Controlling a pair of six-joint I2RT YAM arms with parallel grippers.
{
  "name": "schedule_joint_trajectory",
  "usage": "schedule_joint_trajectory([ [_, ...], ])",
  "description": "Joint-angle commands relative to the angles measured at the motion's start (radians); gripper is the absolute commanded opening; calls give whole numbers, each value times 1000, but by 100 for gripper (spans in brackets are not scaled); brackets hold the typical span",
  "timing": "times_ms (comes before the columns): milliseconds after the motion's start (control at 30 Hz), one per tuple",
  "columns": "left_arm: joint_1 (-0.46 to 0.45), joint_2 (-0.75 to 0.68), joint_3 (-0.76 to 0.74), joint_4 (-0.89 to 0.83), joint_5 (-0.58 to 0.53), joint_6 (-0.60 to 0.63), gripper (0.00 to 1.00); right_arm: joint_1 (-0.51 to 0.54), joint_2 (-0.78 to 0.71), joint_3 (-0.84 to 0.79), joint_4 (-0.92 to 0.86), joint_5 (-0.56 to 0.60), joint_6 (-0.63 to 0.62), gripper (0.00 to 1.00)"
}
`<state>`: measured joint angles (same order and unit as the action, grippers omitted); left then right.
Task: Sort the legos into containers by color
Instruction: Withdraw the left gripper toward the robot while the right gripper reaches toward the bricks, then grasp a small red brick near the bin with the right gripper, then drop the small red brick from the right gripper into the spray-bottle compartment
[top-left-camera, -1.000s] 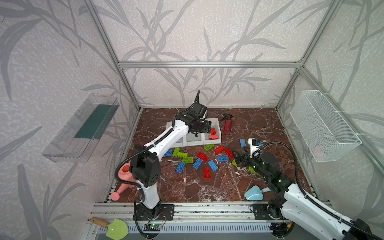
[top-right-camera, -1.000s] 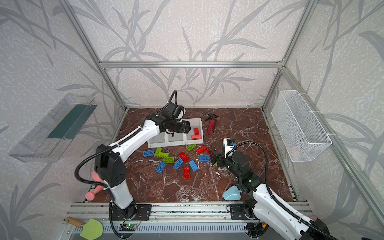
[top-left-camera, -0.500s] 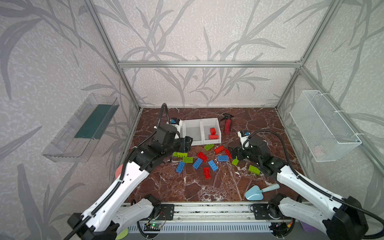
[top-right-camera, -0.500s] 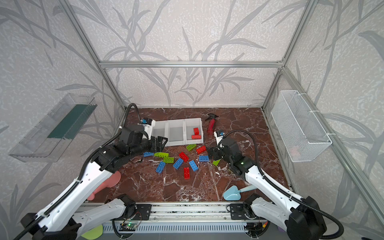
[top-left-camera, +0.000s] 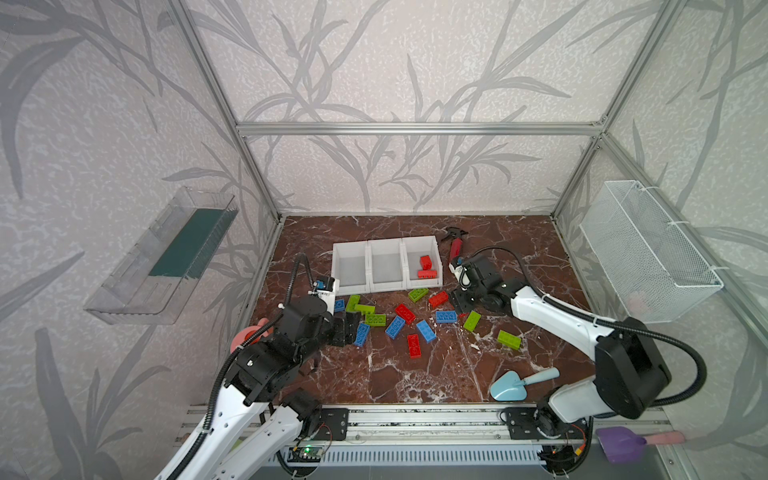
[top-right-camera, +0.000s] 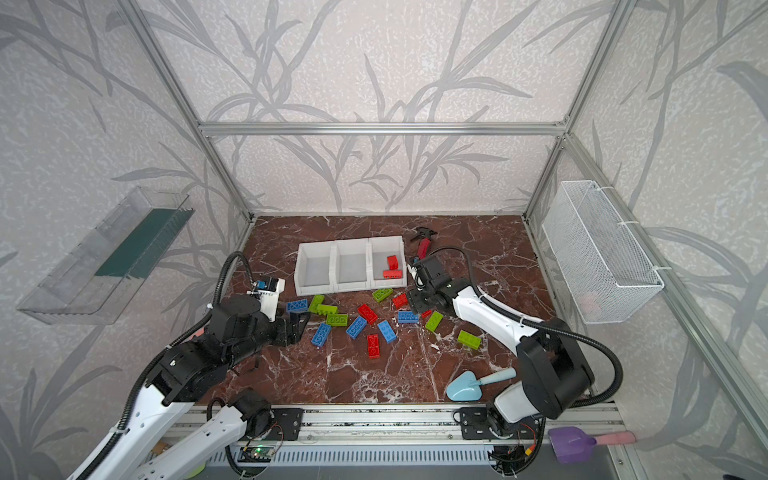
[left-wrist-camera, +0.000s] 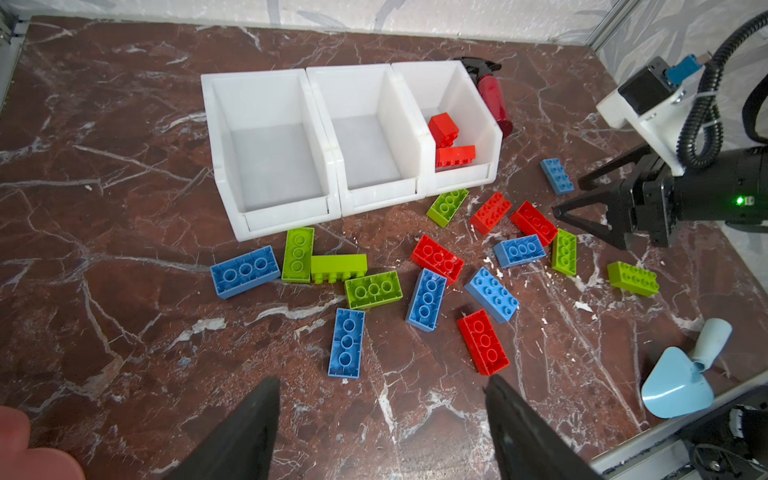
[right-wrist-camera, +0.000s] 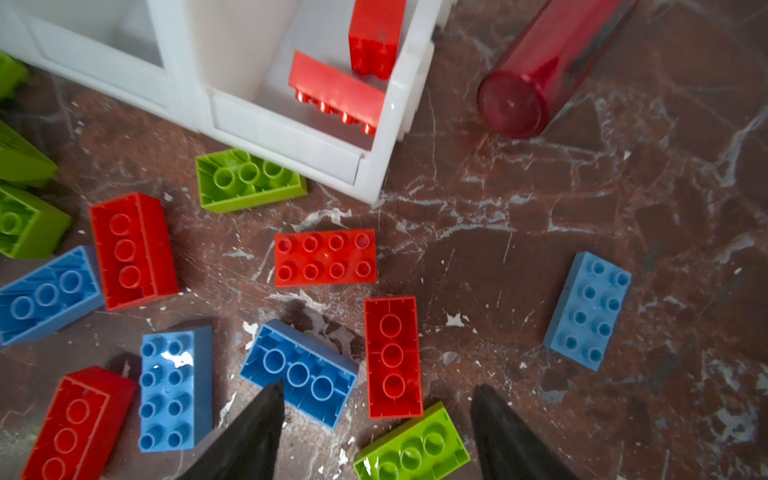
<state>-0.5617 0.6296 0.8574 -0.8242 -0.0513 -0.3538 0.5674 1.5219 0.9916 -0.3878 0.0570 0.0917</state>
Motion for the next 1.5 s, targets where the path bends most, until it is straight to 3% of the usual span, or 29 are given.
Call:
schedule_joint_trajectory([
  [0, -1, -8, -5, -3, -8, 23, 78, -5, 67, 72, -111, 43, -17, 70],
  [233, -1, -3, -12, 5, 17, 38, 78, -10, 179, 119, -129, 93, 28, 71],
  [633, -1, -10, -26, 20, 50, 40, 78, -29, 307, 141, -86, 56, 65, 64],
  [833, 1, -7, -25, 20, 45, 42, 78, -29, 344, 153, -82, 57, 71, 52],
  [1067, 3, -8, -26, 20, 35, 44, 78, -28, 344, 162, -106, 50, 89, 31],
  [1467, 5, -19, -26, 20, 38, 44, 78, -23, 148, 171, -185, 41, 114, 30],
])
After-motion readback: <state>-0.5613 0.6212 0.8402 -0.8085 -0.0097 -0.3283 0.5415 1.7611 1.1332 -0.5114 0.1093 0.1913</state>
